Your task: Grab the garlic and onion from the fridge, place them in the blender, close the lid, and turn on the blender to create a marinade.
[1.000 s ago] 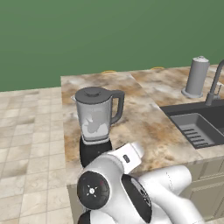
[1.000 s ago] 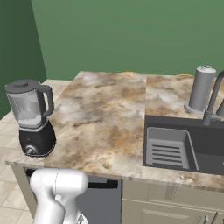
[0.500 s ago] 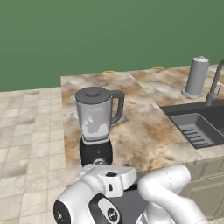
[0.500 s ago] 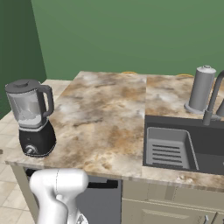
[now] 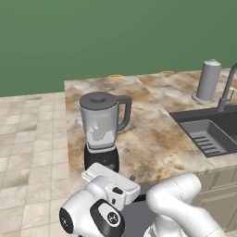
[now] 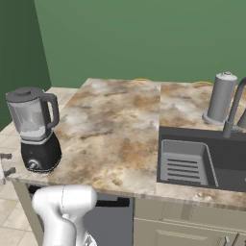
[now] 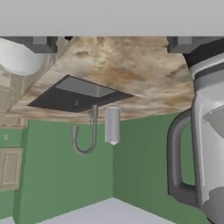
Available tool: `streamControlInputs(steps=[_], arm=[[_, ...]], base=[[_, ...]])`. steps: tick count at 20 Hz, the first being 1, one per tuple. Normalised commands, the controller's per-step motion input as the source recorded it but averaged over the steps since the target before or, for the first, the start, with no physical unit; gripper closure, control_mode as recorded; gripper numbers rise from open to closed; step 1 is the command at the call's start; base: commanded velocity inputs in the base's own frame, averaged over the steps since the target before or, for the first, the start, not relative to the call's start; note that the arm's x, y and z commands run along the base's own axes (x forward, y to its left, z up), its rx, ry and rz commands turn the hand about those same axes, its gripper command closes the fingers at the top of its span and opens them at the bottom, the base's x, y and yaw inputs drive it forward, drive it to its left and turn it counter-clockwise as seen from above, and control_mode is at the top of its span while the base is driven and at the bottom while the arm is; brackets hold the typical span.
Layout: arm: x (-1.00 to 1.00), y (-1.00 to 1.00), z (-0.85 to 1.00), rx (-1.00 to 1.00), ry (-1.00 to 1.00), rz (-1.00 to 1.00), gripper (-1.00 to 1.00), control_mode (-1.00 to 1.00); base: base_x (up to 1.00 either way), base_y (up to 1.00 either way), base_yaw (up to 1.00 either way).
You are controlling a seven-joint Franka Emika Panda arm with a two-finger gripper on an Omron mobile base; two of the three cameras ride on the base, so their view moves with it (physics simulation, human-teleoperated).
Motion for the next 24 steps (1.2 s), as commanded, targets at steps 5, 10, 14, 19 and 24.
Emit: streamControlInputs(steps=[5,10,14,19,24], arm=[[0.34,0.00,-0.11,0.06,-0.05,0.00,-1.00,-1.00],[0.22,0.00,-0.25,0.06,-0.05,0.00,-1.00,-1.00],[0.29,0.00,-0.30,0.07,-0.05,0.00,-1.00,-1.00],[0.32,0.00,-0.15,0.07,-0.06,0.00,-1.00,-1.00],[0.34,0.00,-0.25,0.03,-0.02,0.00,-1.00,-1.00]], base=[[0.00,0.00,0.00],[0.00,0.00,0.00],[0.00,0.00,0.00],[0.00,0.00,0.00],[0.00,0.00,0.00]])
